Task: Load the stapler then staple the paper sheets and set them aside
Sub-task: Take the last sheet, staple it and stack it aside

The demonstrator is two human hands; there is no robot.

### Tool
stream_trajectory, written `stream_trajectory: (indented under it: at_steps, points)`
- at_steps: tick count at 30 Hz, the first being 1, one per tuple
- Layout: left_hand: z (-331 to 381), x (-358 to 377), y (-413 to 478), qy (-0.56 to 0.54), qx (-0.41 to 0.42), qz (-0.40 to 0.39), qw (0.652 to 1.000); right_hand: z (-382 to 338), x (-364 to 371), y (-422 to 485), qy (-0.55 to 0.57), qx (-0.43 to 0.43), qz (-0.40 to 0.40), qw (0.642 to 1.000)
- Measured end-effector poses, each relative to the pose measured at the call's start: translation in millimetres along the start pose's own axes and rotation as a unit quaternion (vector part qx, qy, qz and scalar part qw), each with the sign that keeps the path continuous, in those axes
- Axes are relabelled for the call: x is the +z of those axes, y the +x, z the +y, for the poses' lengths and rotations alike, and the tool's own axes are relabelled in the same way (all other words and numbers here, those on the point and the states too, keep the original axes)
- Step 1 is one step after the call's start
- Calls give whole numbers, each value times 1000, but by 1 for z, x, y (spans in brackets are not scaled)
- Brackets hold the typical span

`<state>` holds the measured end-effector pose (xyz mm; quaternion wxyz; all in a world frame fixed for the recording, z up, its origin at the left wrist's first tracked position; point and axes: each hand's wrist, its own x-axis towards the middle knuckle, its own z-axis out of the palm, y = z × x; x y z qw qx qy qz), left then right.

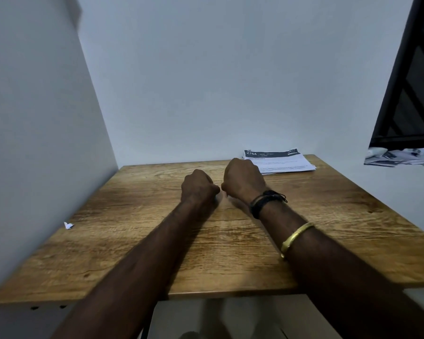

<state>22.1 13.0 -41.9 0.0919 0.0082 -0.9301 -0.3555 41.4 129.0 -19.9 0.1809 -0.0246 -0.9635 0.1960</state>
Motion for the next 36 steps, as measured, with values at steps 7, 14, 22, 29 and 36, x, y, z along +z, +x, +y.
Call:
stream_trajectory:
  at_steps: [7, 14, 22, 29, 36]
  points:
    - [-8, 4, 3, -2, 24, 14, 1000, -9, 12, 18, -3, -7, 4, 1000]
    - [-8, 7, 7, -13, 36, 8, 999, 1, 26, 15, -24, -23, -6, 999]
    - [-11, 5, 9, 19, 66, 0, 998, 6, 26, 13, -11, -23, -6, 1000]
    - [-8, -4, 19, 183, 190, 96, 960, 7, 23, 22, -30, -87, 104, 990]
    - [-3, -18, 31, 200, 291, 244, 903, 3, 13, 32, -39, -153, 270, 950]
